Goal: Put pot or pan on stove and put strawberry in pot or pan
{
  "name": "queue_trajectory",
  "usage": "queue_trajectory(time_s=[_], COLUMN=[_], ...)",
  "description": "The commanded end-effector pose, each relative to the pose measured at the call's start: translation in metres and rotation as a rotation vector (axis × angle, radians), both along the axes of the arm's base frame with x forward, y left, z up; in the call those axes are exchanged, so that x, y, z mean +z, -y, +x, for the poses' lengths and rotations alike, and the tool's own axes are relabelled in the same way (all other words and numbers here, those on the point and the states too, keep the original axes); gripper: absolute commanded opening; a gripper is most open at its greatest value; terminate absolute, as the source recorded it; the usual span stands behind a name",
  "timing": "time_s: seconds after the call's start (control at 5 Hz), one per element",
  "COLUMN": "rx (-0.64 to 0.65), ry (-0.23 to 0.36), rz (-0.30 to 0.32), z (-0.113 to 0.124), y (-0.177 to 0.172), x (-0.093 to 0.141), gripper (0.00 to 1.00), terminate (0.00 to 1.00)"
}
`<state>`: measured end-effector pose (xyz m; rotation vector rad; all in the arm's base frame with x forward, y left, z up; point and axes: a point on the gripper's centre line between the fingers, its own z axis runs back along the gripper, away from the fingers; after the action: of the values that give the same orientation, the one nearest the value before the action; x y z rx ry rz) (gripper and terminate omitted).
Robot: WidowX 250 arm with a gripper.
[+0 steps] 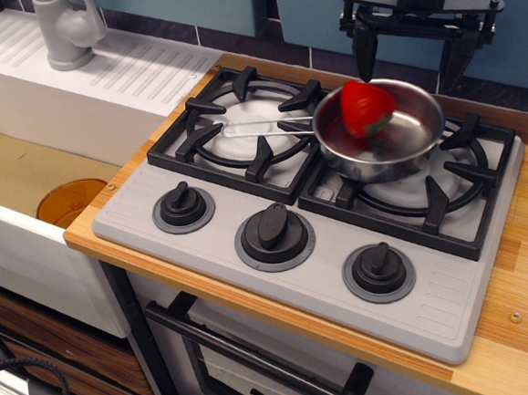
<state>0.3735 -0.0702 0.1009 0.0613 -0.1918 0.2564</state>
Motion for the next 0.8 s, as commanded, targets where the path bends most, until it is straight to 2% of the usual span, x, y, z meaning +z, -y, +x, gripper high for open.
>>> queue_trajectory(time_s=[0.0, 0.6], rx=[0.019, -0.003], ry=[0.009, -0.015], rz=[-0.021, -0.032], z=[0.001, -0.010], y=[0.006, 0.008], x=[0.036, 0.048], gripper=[1.00, 1.00], terminate=[0.00, 0.00])
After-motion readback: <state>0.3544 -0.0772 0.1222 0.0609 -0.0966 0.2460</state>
